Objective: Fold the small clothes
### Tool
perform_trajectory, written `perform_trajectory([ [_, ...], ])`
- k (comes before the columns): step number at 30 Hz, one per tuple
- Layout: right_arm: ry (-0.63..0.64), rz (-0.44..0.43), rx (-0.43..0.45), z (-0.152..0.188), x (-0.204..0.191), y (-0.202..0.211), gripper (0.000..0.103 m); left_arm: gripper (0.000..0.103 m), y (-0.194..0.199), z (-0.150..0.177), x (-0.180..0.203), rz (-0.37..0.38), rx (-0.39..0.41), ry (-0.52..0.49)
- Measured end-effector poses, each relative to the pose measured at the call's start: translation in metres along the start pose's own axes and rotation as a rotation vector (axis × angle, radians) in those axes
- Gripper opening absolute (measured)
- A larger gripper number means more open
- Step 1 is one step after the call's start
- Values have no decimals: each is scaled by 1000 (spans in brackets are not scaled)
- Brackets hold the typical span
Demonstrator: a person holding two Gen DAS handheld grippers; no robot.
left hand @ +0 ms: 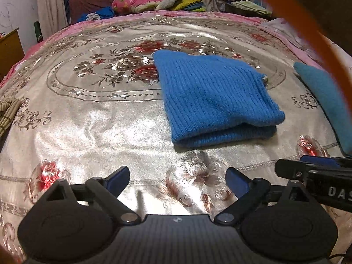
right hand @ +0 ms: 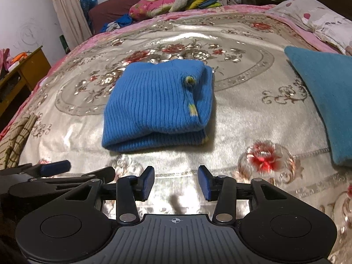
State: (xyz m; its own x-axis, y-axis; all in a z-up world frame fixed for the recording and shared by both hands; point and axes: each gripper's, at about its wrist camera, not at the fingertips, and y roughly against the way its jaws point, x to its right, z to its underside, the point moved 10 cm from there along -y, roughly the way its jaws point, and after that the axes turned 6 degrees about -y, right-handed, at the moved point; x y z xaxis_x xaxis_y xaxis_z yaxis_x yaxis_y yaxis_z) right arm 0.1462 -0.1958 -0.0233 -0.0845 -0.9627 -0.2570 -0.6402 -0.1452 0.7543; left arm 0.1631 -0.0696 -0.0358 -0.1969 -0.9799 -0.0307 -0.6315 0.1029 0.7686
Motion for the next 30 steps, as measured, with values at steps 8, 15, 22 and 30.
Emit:
perform_trajectory([
  [8,-8,11,-1,14,3,5,46,103,9,4,-5,-22,17,32],
  [15,-18,8,10,14,4,9,46,103,12,6,-2,-33,28,15],
  [22,-24,6,13,15,6,11,46,103,16,5,0,-45,45,2],
  [30,-23,5,13,14,5,11,46,103,15,6,-1,-46,36,8],
])
